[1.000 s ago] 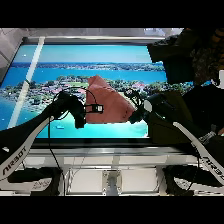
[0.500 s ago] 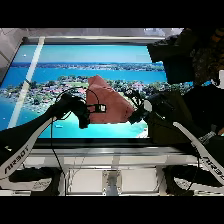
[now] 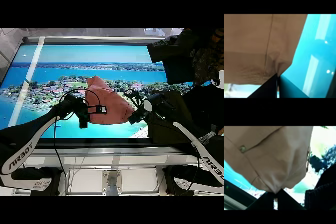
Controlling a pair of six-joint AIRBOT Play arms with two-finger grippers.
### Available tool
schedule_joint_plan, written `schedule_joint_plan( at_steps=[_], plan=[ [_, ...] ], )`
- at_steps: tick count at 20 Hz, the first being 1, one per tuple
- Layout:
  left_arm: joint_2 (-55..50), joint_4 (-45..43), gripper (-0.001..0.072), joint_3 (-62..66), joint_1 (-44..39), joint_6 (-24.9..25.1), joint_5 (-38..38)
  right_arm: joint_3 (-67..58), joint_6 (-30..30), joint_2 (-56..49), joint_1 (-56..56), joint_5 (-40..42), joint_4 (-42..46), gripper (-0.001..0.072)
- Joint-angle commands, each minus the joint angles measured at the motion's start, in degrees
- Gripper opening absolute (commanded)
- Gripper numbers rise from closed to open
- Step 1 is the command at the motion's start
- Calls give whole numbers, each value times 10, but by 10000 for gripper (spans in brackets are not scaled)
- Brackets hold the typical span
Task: Fold the clothes and pants, and hang the long-sleeved shirts on hangers.
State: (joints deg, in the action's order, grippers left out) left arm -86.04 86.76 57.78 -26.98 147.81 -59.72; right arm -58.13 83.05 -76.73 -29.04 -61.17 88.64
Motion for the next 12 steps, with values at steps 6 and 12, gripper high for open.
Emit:
schedule_joint_plan(
  at_steps=[6, 12],
  plan=[
    [123, -66, 18, 3, 5, -73, -18, -61, -19, 10, 0, -55, 5, 24],
    [326, -67, 16, 115, 38, -184, -29, -212, -46, 82, 0, -171, -5, 20]
  ],
)
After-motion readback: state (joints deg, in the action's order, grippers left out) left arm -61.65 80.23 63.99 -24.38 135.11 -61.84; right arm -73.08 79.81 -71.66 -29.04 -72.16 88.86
